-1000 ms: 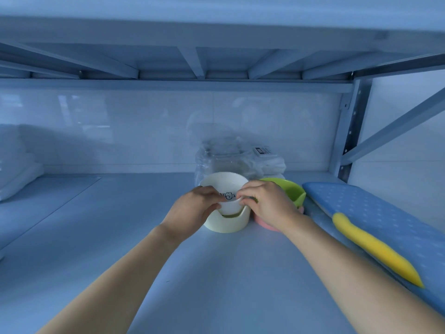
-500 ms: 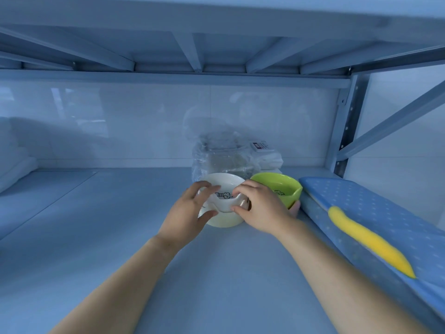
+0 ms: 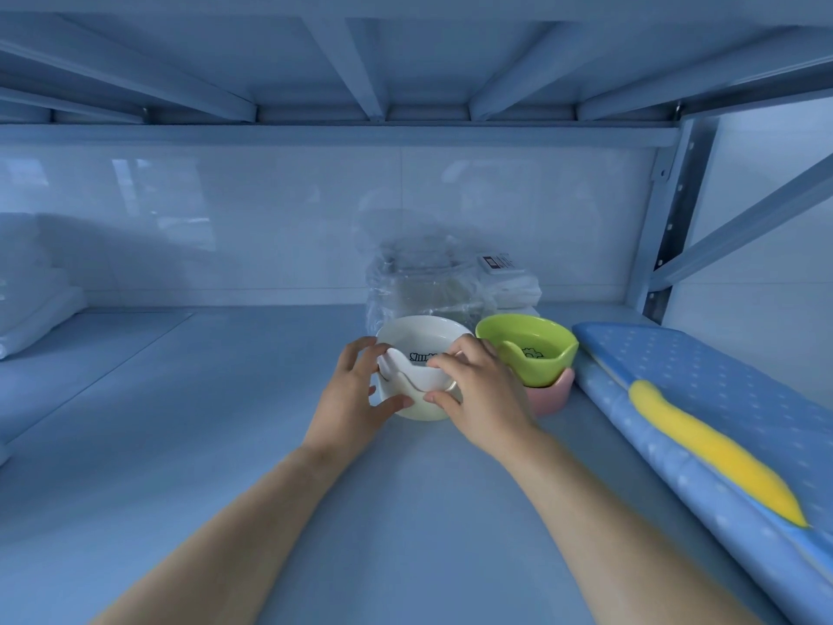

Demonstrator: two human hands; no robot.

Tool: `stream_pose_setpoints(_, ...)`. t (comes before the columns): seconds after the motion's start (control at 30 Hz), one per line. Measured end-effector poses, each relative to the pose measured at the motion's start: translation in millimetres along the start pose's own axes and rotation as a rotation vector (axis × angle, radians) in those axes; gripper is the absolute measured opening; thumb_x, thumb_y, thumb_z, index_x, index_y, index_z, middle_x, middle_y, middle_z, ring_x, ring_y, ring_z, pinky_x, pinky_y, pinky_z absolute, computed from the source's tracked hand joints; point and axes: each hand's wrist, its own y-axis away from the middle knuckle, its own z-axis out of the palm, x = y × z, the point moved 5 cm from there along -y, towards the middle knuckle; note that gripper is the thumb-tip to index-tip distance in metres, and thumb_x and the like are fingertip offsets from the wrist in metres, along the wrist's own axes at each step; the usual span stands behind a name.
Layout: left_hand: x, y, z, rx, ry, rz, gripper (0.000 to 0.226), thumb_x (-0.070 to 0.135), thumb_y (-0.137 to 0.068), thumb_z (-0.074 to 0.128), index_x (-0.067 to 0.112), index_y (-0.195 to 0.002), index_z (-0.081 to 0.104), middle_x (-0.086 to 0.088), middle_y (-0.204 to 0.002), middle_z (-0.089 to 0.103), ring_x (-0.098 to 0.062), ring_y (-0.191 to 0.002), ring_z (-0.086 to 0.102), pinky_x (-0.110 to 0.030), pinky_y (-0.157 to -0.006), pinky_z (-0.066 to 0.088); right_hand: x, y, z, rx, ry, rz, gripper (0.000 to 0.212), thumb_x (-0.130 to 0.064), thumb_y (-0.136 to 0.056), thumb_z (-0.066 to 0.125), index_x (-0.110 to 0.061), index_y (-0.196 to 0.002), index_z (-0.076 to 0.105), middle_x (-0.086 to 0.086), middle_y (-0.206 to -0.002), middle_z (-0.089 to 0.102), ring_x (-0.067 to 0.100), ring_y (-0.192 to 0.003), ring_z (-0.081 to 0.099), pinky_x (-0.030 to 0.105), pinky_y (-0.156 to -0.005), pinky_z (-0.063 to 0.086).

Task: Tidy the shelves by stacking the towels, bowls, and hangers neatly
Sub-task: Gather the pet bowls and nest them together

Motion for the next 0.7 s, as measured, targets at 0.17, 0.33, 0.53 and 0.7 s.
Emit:
stream_pose_setpoints(0.17,1.9,0.7,6.5,0.026,-0.066,-0.018,0.066,0.026,-0.076,0.075,0.027,-0.132,0.04,0.012,-0.141,0.029,-0.012,-0.114,0.051,-0.034,-0.086,0.05,2.5,-0.3,2.7,0.013,-0.013,0.018,0.033,-0.033,-0.082,0.066,-0.025,-0.114,0.06,-0.003,-0.117,0.047,0.018,-0.111,0.043,0.037,-0.077,0.047)
stream_pose_setpoints(0.33,6.3,4.9,2.8,0.017,-0.193,0.011,0.08,0.034,-0.079,0.071,0.029,-0.143,0.025,0.011,-0.146,0.026,-0.011,-0.118,0.048,-0.031,-0.081,0.051,-1.0,1.9,-3.6,0.04,-0.012,-0.008,0.042,-0.031,-0.082,0.067,-0.024,-0.122,0.058,-0.001,-0.13,0.048,0.019,-0.122,0.042,0.036,-0.09,0.046)
stream_pose_setpoints(0.53,17.0,10.2,-21.7,-0.057,-0.384,0.094,0.072,0.042,-0.083,0.062,0.034,-0.142,0.021,0.016,-0.143,0.028,-0.014,-0.115,0.051,-0.034,-0.074,0.051,-37.6,0.8,-22.6,0.14,-0.065,-0.11,0.036,-0.024,-0.078,0.072,-0.018,-0.113,0.065,0.001,-0.115,0.059,0.024,-0.111,0.053,0.033,-0.087,0.047)
stream_pose_setpoints(0.7,16.4,21.8,-79.8,-0.023,-0.417,0.115,0.061,0.046,-0.084,0.059,0.034,-0.138,0.03,0.014,-0.131,0.044,-0.01,-0.109,0.055,-0.035,-0.079,0.052,-79.2,-8.9,-21.2,0.024,-0.168,-0.129,0.033,-0.029,-0.086,0.063,-0.023,-0.118,0.061,-0.006,-0.116,0.058,0.015,-0.112,0.048,0.026,-0.091,0.041)
